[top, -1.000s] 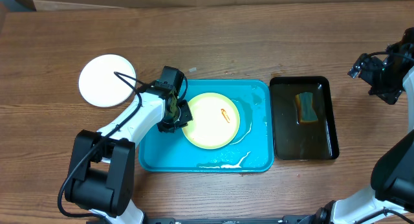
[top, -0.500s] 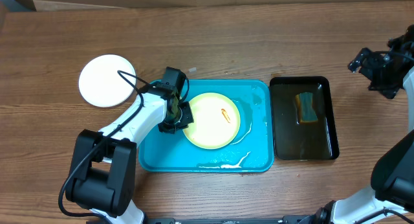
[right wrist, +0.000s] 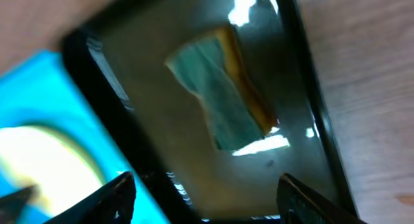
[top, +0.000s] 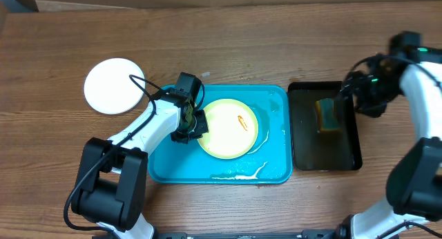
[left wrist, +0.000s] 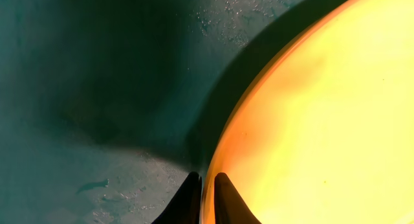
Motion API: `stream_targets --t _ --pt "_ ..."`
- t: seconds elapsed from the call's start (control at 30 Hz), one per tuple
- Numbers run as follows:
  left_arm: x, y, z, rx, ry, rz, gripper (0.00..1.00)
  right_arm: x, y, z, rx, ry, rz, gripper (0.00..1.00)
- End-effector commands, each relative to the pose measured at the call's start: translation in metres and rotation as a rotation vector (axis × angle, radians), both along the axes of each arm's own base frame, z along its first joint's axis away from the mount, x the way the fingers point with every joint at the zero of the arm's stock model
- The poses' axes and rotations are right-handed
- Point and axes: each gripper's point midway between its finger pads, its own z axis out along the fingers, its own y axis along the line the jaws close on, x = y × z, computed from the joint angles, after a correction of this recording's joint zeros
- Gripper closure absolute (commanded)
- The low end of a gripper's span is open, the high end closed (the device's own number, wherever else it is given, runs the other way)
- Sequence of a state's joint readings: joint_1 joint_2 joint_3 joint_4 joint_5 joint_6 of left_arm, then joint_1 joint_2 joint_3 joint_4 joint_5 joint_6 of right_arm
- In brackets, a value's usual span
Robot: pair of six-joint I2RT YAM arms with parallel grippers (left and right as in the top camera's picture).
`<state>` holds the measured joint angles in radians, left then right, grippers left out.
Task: Clean dirty plates on tray and stack at the side
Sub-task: 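Lower the right gripper into the black tray and grasp the sponge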
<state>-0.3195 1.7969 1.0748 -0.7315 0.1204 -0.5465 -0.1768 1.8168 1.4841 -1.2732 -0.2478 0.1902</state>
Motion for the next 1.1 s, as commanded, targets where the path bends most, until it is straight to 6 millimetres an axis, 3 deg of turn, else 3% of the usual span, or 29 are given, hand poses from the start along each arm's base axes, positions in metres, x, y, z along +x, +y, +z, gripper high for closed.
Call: stream_targets --t 0.0,0.17,0.33,0.47,0.5,0.6,0.63,0.77,0.87,0.93,1.07 --pt "-0.004 -0.001 -0.006 0.001 0.018 -0.024 0.89 -0.019 -0.017 -0.025 -0.287 0.095 -0.027 0.28" --pt "-0.005 -0.001 -0.007 0.002 0.018 -0.029 0.88 -0.019 -0.009 -0.06 -0.423 0.055 0.049 0.28" --pt "-0.005 -0.001 -0.006 0.001 0.018 -0.031 0.88 -0.019 -0.005 -0.084 -0.425 0.013 0.052 0.21" --pt "-0.004 -0.001 -0.006 0.001 0.017 -0.031 0.88 -0.022 0.004 -0.096 -0.37 0.003 0.054 0.25" --pt "-0.004 -0.001 -0.006 0.001 0.017 -0.031 0.88 -0.023 0.008 -0.097 -0.346 0.004 0.056 0.3" --pt "-0.004 -0.001 -0.006 0.001 0.017 -0.031 0.87 -0.025 0.016 -0.098 -0.3 0.012 0.06 0.67" --pt "-0.004 -0.001 -0.006 0.001 0.017 -0.031 0.87 -0.029 0.02 -0.098 -0.273 0.025 0.064 0.69" --pt "-0.004 -0.001 -0.006 0.001 0.017 -0.03 0.87 -0.049 0.031 -0.098 -0.217 0.104 0.079 0.69" --pt "-0.004 -0.002 -0.006 -0.004 0.015 -0.027 0.86 -0.056 0.039 -0.094 -0.171 0.135 0.091 0.58" --pt "-0.004 -0.002 -0.006 -0.004 0.014 -0.027 0.86 -0.055 0.045 -0.088 -0.132 0.139 0.094 0.46" --pt "-0.004 -0.002 -0.006 -0.003 0.017 -0.028 0.86 -0.041 0.041 -0.075 -0.161 0.109 0.092 0.39"
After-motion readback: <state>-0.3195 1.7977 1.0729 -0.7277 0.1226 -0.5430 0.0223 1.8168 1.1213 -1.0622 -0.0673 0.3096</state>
